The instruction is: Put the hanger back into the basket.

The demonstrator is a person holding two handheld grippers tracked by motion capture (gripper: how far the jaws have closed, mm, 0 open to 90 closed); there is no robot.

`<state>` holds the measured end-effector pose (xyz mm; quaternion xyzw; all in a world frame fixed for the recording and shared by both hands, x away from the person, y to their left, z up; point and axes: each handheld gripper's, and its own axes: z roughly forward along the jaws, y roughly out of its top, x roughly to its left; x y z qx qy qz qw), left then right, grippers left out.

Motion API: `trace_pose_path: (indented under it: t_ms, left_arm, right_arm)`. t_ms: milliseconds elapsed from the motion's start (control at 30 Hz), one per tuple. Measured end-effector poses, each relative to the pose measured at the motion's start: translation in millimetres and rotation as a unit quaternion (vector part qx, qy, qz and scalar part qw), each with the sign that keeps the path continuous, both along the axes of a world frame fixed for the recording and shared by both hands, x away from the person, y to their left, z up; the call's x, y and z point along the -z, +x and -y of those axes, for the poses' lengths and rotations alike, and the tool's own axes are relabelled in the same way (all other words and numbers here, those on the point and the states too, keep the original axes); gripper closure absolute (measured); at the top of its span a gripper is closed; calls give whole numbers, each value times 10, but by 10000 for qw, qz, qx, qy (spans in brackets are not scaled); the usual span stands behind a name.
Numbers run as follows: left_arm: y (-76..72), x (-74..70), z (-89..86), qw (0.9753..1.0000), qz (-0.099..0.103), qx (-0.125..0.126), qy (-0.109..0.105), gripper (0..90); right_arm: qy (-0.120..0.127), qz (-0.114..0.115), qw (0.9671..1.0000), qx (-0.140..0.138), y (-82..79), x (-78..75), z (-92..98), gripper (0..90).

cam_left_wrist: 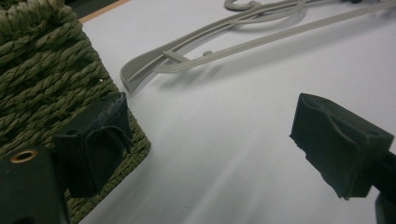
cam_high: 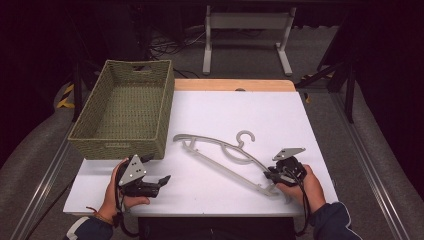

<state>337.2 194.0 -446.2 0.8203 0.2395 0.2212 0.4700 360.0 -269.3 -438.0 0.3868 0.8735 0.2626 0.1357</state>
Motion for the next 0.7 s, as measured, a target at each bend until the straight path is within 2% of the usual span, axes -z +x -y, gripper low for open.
trace_pose_path:
  t_ms: [67,167,200,233,300,333,367,400,433,467,500,533,600,667,700]
  left_arm:
    - [35,-20,35,10000,18,32,32,133]
    - [81,-45,116,9999,19,81,85,136]
    - [101,-51,147,9998,9,138,127,138]
    - [117,-56,199,9997,6,188,178,138]
    - [157,-73,320,9991,-26,255,333,145]
    - [175,-85,400,9987,-59,260,429,146]
    - [175,-85,400,9987,-59,260,429,164]
    - [207,-103,514,9974,-77,251,676,164]
    - [224,-116,578,9967,-99,381,707,163]
    - [236,-133,646,9956,-35,396,849,173]
    - [252,-146,745,9933,-13,473,1052,185]
    - [255,-154,796,9924,-14,516,1121,181]
    - [281,-172,918,9891,-42,514,1381,186]
    - [308,-180,1007,9869,-64,545,1516,187]
    - [331,-181,1056,9842,-78,548,1680,202]
  right_arm:
    - [-189,-103,9996,-167,53,-26,-42,786]
    - [-336,-330,9984,-313,132,-59,-78,799]
    - [-366,-343,9981,-360,147,-63,-84,809]
    - [-389,-352,9978,-396,157,-67,-89,825]
    - [-521,-180,9965,-628,140,-64,-107,831]
    - [-547,-122,9963,-659,136,-62,-109,832]
    - [-547,-122,9963,-659,136,-62,-109,832]
    - [-605,-44,9956,-718,122,-64,-120,831]
    - [-628,77,9950,-777,103,-63,-132,832]
    - [-657,105,9946,-794,96,-64,-139,832]
    - [-699,184,9936,-873,85,-72,-146,832]
    - [-591,228,9939,-903,73,-91,-147,832]
    - [-604,284,9929,-986,41,-122,-159,832]
    - [-568,403,9922,-1030,4,-161,-166,832]
    - [-632,510,9906,-1100,-17,-184,-173,832]
